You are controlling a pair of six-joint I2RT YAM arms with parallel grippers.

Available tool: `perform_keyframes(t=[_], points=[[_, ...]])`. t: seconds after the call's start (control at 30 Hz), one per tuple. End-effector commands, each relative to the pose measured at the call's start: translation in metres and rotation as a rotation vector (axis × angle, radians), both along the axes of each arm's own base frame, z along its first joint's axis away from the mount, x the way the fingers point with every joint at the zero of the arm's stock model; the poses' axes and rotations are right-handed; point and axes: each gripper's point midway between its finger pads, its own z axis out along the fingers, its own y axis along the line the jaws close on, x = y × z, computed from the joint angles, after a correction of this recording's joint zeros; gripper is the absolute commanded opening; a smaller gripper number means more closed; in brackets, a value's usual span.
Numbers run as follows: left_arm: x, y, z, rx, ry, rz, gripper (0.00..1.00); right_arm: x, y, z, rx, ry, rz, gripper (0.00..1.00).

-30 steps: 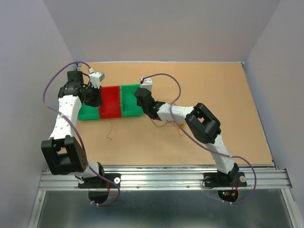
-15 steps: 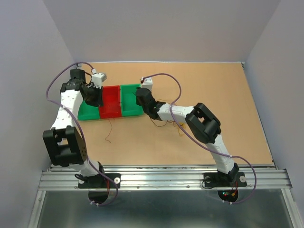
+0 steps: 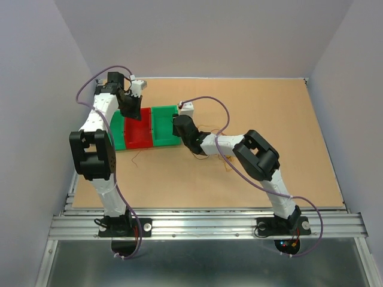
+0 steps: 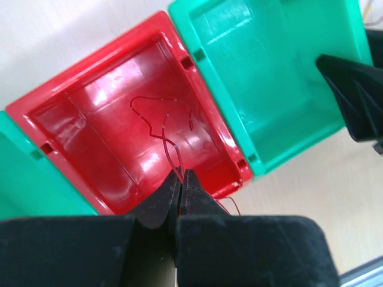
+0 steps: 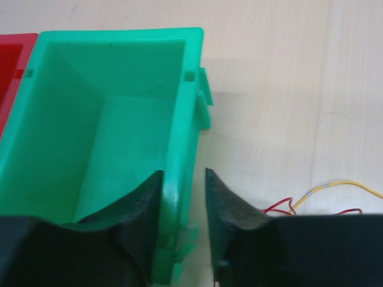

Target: Untangle the cables

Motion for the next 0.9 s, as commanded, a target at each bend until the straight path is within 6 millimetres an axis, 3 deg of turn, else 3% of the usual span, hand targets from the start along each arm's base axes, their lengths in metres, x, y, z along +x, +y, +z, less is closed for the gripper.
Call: perform_keyframes(t=[0.0, 0.27, 0.47, 0.57, 0.6, 0.77, 0.8, 0.87], points=[[0.026, 0.014, 0.028, 0.042, -0.107, 0.100, 0.00, 0.005, 0.001, 0.046, 0.067, -0.086, 0.008, 0.33], [0.055, 0.019, 0.032, 0.058, -0.148, 0.155, 0.00, 0.001, 0.002, 0.040, 0.035, -0.082, 0.036, 0.07], [0.067, 0.011, 0.048, 0.046, -0.221, 0.164, 0.00, 0.002, 0.002, 0.038, 0.030, -0.080, 0.042, 0.03], [0.073, 0.019, 0.058, 0.072, -0.269, 0.205, 0.00, 0.001, 0.002, 0.037, 0.028, -0.080, 0.039, 0.03], [0.073, 0.007, 0.066, 0.074, -0.296, 0.185, 0.00, 0.002, 0.001, 0.036, 0.025, -0.078, 0.036, 0.03], [0.072, 0.005, 0.088, 0.086, -0.407, 0.178, 0.00, 0.001, 0.001, 0.036, 0.028, -0.078, 0.031, 0.02], [0.068, 0.003, 0.102, 0.086, -0.447, 0.176, 0.00, 0.001, 0.001, 0.036, 0.027, -0.079, 0.031, 0.02], [0.066, 0.003, 0.105, 0.092, -0.483, 0.177, 0.00, 0.001, 0.001, 0.036, 0.031, -0.079, 0.032, 0.02]])
